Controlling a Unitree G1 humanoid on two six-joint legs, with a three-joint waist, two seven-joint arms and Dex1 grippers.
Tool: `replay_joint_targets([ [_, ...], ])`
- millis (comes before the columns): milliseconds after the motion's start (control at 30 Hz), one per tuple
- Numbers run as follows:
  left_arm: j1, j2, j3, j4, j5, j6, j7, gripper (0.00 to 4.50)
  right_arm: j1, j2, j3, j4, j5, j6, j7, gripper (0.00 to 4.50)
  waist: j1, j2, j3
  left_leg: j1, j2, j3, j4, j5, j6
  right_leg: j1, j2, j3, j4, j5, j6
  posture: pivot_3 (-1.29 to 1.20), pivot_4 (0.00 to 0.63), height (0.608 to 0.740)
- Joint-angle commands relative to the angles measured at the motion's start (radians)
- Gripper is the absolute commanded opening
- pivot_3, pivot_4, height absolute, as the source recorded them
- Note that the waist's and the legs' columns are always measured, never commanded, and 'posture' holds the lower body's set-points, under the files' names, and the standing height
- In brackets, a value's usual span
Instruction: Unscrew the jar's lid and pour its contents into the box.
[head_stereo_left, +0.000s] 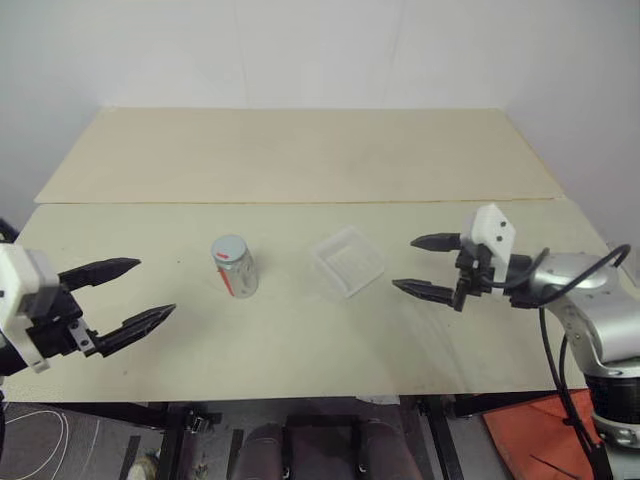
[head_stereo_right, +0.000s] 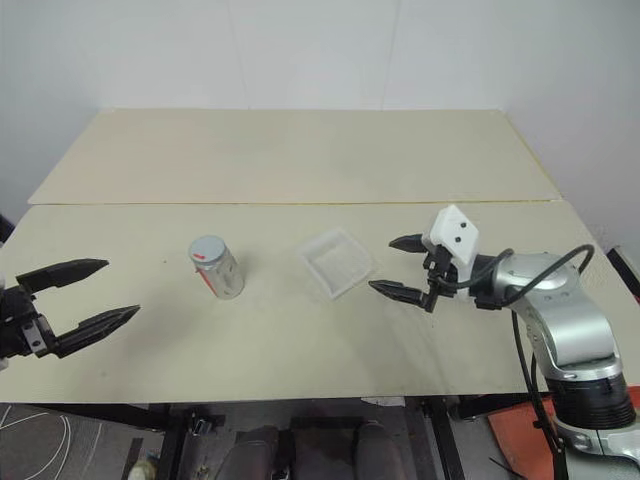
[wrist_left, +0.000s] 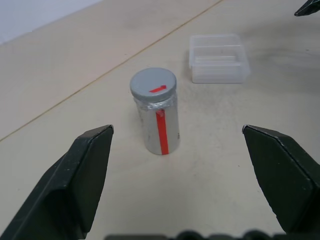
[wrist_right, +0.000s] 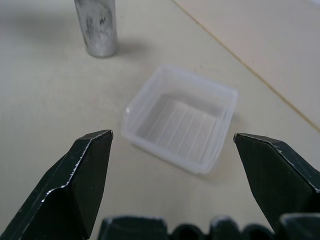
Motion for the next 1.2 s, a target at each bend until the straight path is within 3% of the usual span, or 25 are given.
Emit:
replay_joint_targets([
  [33,-0.029,0.015,0.015,-0.005,-0.016,0.000,0.019,4.49,-0.034,-0.002,0.005,-0.011,0.003,-0.006,-0.014,4.50,0.000,0.000,0.000,0.000,0.000,0.000,0.000,0.000,0.000,0.000,0.000,0.000,0.000,0.000,0.000,0.00,0.150,0.740],
  [433,-0.062,-0.135,-0.161,-0.074,0.038,-0.021,0.218,4.49,-0.070,0.001,0.004,-0.071,0.076,0.053,-0.030,4.50,-0.002,0.000,0.000,0.001,0.000,0.000,0.000,0.000,0.000,0.001,0.000,0.001,0.000,0.000,0.000,0.00,0.150,0.740],
  [600,-0.079,-0.210,-0.300,-0.087,0.104,-0.057,0.296,4.49,-0.124,-0.020,-0.009,-0.055,0.134,0.082,0.022,4.50,0.000,0.000,0.000,0.003,0.000,0.000,0.000,0.000,0.000,0.003,0.000,0.001,0.000,0.000,0.000,0.00,0.150,0.740],
  [867,-0.183,-0.391,-0.546,0.040,0.332,-0.188,0.473,4.49,-0.148,-0.044,0.015,-0.052,0.122,0.069,0.020,4.50,0.012,0.000,0.000,0.003,-0.001,-0.003,0.002,-0.001,0.001,0.006,0.000,-0.001,-0.001,0.001,0.000,0.00,0.150,0.740],
  [1200,-0.298,-0.524,-0.654,0.178,0.453,-0.297,0.577,4.49,-0.113,-0.064,-0.012,-0.103,0.132,0.083,-0.015,4.50,0.014,-0.001,0.000,0.004,-0.001,-0.003,0.002,-0.001,0.002,0.008,-0.001,-0.001,-0.001,0.001,0.001,0.00,0.150,0.740],
])
